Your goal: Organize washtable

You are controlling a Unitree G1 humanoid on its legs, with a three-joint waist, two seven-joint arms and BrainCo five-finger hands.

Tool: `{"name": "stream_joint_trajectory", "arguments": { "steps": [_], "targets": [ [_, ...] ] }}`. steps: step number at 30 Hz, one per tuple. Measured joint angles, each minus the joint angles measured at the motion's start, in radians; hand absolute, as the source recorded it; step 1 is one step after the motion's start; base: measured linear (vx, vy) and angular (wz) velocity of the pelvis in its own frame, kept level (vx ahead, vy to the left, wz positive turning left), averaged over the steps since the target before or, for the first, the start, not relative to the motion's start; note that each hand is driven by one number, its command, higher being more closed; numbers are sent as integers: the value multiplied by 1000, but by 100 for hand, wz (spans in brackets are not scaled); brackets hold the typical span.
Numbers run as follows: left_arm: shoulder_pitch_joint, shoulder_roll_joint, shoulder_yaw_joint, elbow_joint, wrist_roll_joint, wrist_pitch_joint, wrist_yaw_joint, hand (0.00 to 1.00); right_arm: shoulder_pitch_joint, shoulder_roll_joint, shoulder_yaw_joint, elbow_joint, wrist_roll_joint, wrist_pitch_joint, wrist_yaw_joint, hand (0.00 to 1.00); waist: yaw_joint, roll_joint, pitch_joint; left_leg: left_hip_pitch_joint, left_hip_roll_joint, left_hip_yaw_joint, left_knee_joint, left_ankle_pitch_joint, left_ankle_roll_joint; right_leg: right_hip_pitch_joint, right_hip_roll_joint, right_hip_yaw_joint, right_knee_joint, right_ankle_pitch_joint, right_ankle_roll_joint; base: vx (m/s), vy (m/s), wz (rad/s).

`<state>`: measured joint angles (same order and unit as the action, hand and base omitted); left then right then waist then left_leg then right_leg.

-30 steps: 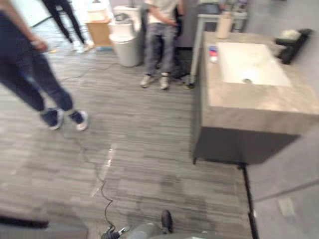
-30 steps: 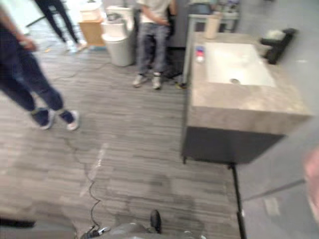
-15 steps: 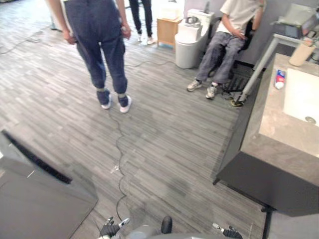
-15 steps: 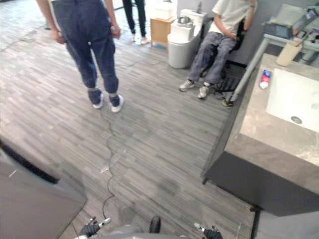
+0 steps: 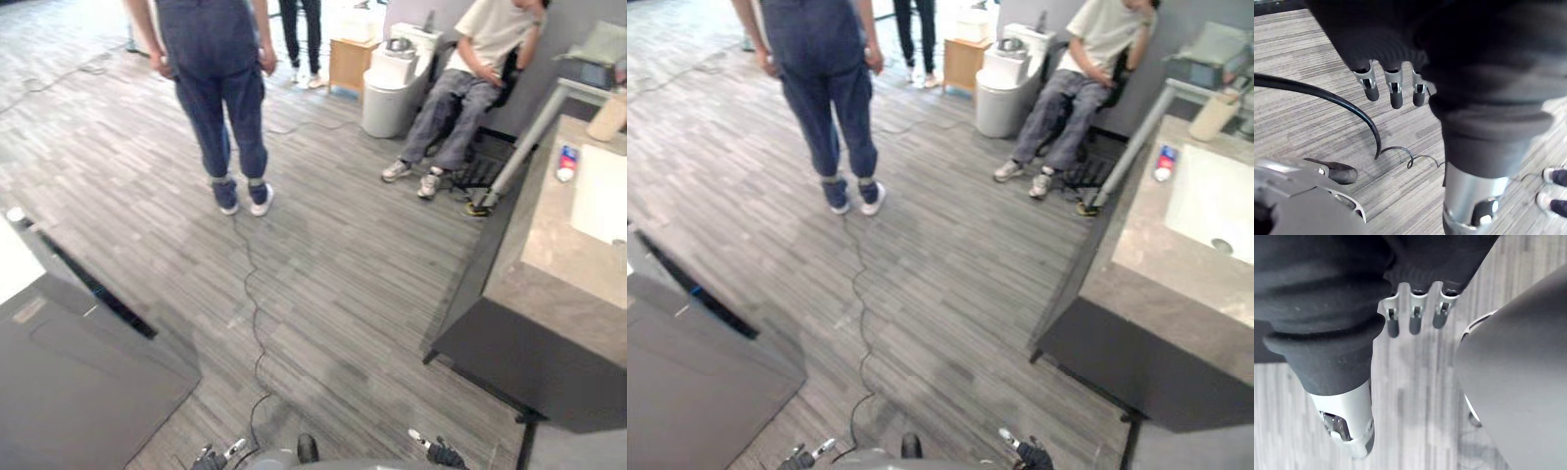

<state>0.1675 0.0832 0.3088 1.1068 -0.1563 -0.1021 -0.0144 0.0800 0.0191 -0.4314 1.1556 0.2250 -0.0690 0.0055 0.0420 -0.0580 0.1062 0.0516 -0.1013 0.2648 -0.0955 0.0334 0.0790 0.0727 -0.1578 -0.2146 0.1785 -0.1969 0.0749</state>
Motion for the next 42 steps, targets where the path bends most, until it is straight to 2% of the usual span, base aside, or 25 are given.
{"name": "stream_joint_trajectory", "arguments": {
  "steps": [8, 16, 17, 25, 30, 34, 37, 40, 42],
  "targets": [
    [-2, 12, -43, 6, 1, 5, -5, 0, -2, -3, -2, 7, -41, 2, 1, 0, 1, 8, -3, 36, -1, 14, -6, 0, -1, 35, 6, 12, -8, 10, 15, -37, -33, -3],
    [-5, 17, -80, 15, 1, 5, -6, 0, -3, -7, -35, 9, -49, 5, 0, 0, 0, 23, -5, 43, 22, 32, -7, 5, -8, 35, 28, 27, -12, 23, 2, -52, -61, -7],
    [-23, 16, -102, 35, 4, 5, -9, 0, -30, -24, -40, 38, -70, 5, 0, 0, 0, 33, 11, 50, 28, 35, -8, 1, -13, 70, 41, 26, -70, 34, 7, 0, 0, 0],
    [-23, 16, -102, 34, -2, 4, -8, 0, -34, -26, -25, 36, -69, 5, 0, 0, 0, 34, 14, 40, 28, 35, -8, 2, -13, 60, 41, 25, -70, 34, 7, 0, 0, 0],
    [-26, 15, -98, 27, -31, 2, -2, 0, -51, -29, 35, 36, -65, -1, -1, 0, 1, 30, 23, 6, 30, 38, -8, 1, -13, 24, 42, 28, -69, 36, 5, 3, -13, -2],
    [-29, 3, -37, 23, -94, -2, 22, 0, -59, -29, 75, 36, -56, -3, -1, 0, 4, 11, 38, -23, 31, 51, -8, 1, -12, -9, 43, 45, -70, 38, 7, 40, -20, -10],
    [-27, -10, 5, 22, -144, -2, 36, 0, -66, -29, 88, 37, -56, -3, -1, 0, 6, 5, 50, -19, 31, 80, -8, -14, -8, -10, 43, 69, -77, 45, 7, 68, -11, -25],
    [-31, -15, 13, 19, -147, -3, 38, 0, -69, -29, 89, 37, -55, -2, -1, 0, 23, 5, 58, -7, 28, 104, -8, -32, -4, -8, 39, 90, -73, 45, 7, 104, -10, -33],
    [-30, -18, 13, 10, -139, -3, 37, 0, -70, -31, 89, 36, -44, -2, 0, 0, 24, 10, 68, 8, 28, 101, -8, -50, -7, -12, 34, 90, -35, 43, 9, 88, 1, -11]
  ]
}}
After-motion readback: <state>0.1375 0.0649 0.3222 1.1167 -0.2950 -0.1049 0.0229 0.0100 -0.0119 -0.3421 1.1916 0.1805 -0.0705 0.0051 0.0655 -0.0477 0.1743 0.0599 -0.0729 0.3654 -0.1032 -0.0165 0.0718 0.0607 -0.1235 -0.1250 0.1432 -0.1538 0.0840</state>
